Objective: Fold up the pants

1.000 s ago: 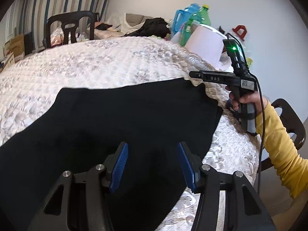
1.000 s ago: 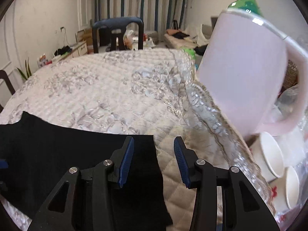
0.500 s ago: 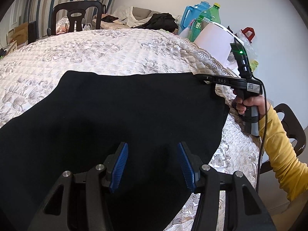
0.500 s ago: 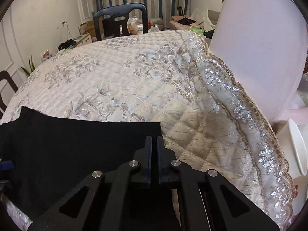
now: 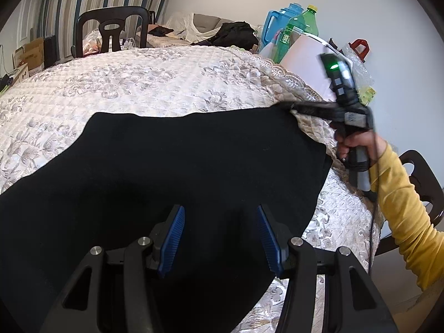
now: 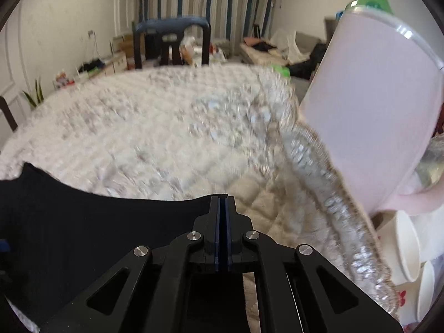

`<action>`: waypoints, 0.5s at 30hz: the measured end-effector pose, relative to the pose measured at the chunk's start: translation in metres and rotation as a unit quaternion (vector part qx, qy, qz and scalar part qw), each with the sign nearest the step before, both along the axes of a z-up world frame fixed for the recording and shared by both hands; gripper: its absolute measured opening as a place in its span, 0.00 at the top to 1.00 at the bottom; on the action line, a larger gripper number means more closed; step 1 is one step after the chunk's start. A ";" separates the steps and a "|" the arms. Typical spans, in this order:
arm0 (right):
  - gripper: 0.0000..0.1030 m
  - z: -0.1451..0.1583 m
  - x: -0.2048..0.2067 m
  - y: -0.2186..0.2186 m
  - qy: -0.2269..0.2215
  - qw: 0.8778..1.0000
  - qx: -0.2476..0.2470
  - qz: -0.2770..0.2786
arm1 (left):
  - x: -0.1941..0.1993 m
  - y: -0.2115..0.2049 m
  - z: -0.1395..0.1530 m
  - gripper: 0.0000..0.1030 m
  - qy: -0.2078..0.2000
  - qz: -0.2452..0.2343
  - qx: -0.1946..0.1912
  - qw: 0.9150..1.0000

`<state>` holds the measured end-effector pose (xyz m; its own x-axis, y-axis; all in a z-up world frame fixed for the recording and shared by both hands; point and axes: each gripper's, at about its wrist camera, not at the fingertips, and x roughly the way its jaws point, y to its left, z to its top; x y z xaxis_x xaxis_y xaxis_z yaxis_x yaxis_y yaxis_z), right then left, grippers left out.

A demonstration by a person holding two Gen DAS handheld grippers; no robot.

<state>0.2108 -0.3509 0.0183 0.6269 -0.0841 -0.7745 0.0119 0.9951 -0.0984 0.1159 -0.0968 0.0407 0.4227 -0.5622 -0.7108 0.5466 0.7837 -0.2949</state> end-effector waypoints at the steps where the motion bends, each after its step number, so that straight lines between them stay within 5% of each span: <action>1: 0.97 -0.006 0.002 0.001 0.014 1.000 -0.017 -0.010 | -0.001 0.000 0.000 0.45 0.000 -0.001 0.000 1.000; 4: 0.97 -0.008 -0.001 0.001 0.008 0.997 -0.069 -0.034 | -0.001 0.001 0.002 0.45 -0.003 0.001 0.002 1.000; 7: 0.96 0.004 -0.013 -0.009 -0.002 0.998 -0.037 -0.041 | 0.000 0.001 0.002 0.45 -0.003 0.003 0.003 1.000; 13: 0.57 0.028 -0.063 -0.024 -0.030 0.998 0.032 -0.036 | 0.001 -0.001 0.002 0.45 0.001 0.001 -0.005 1.000; 15: 0.56 0.025 -0.079 -0.027 -0.023 0.998 0.050 -0.041 | 0.001 -0.003 0.002 0.45 -0.001 -0.002 -0.006 1.000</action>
<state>0.1317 -0.3784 0.0437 0.6566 -0.0608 -0.7518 0.0955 0.9954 0.0029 0.1166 -0.1001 0.0431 0.4225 -0.5722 -0.7029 0.5498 0.7783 -0.3032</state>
